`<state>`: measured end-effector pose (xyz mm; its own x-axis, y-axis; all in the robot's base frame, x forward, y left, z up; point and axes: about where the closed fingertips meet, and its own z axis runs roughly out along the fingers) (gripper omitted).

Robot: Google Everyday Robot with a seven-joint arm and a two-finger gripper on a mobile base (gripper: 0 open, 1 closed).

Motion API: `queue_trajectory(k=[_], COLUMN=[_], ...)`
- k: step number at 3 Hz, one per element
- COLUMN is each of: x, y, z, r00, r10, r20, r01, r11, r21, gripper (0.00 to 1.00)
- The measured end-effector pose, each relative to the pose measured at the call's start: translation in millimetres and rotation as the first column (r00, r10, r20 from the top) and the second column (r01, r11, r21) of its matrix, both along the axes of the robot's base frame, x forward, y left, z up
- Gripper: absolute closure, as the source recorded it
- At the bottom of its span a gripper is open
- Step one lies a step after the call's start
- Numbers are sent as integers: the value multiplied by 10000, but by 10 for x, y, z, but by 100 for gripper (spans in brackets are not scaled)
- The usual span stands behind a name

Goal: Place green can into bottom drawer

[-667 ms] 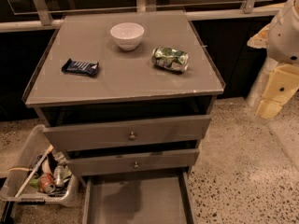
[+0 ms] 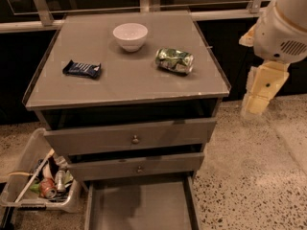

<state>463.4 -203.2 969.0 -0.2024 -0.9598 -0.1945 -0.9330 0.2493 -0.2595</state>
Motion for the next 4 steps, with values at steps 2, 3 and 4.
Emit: queue_trajectory(k=[2,3,4], x=[928,928,917], y=[233,233,303], z=[-159,-159,-174], r00=[9954,9954,9938], r10=[290,291,493], r20=[916,916,992], r01=[-401,-402,-611], r11=[9917,9917,9910], r21=[1218,1218,1194], gripper=[0,0,0])
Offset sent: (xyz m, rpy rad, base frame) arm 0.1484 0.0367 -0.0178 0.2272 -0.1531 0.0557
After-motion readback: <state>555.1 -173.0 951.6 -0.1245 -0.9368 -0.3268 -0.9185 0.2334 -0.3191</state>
